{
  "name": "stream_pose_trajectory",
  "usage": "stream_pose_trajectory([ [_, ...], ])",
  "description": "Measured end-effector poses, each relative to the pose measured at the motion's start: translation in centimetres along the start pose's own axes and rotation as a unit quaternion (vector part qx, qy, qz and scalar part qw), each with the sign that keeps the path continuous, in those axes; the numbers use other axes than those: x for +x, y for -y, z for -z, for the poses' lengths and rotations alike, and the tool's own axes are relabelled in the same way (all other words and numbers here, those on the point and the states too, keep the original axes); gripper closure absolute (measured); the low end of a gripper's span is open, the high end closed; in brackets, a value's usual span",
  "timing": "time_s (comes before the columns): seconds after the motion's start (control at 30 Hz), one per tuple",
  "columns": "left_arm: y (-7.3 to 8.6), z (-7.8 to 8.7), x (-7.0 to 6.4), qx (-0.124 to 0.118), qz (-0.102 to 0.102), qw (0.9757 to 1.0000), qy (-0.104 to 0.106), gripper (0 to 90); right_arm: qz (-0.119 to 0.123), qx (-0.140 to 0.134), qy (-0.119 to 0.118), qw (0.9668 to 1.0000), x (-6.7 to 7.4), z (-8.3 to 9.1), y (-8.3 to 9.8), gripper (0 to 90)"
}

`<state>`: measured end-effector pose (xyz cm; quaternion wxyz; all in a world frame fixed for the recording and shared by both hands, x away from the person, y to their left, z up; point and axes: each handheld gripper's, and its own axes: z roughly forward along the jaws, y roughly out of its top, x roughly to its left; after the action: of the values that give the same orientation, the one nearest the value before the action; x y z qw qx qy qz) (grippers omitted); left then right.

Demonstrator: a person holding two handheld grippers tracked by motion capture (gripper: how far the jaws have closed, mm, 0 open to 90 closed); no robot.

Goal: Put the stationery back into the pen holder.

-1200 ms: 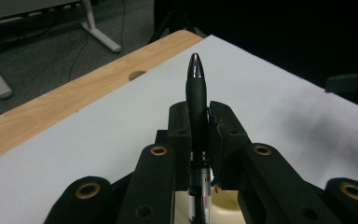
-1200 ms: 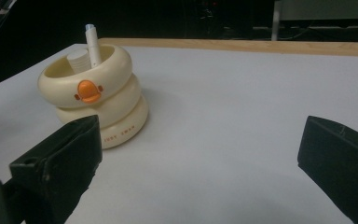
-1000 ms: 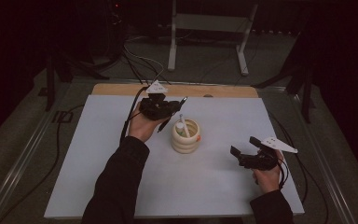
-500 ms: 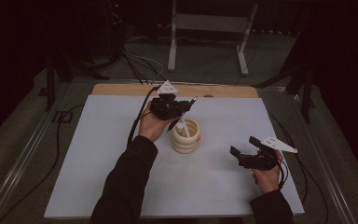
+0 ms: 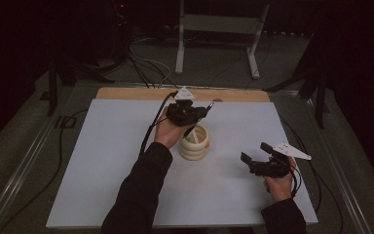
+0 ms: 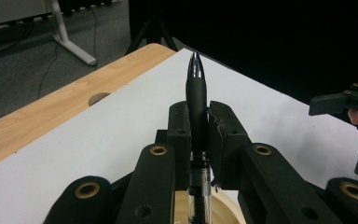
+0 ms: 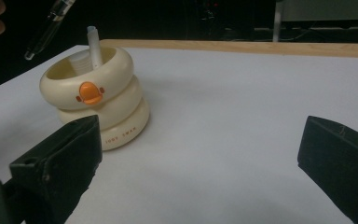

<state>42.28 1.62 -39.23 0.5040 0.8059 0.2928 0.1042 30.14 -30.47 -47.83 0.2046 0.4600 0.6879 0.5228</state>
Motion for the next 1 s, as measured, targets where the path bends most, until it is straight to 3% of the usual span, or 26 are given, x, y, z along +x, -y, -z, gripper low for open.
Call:
stream_pose_trajectory([
  [0.7, 0.8, -1.9, 0.2, -0.010, 0.011, 0.9999, -0.006, 80.1, 0.000, -0.001, -0.001, 1.0000, 0.0, 0.0, 0.0, 0.0],
  [1.0, 1.3, -1.5, 0.3, -0.008, 0.009, 0.9999, -0.010, 79.8, 0.000, -0.001, -0.001, 1.0000, 0.0, 0.1, 0.0, 0.0],
])
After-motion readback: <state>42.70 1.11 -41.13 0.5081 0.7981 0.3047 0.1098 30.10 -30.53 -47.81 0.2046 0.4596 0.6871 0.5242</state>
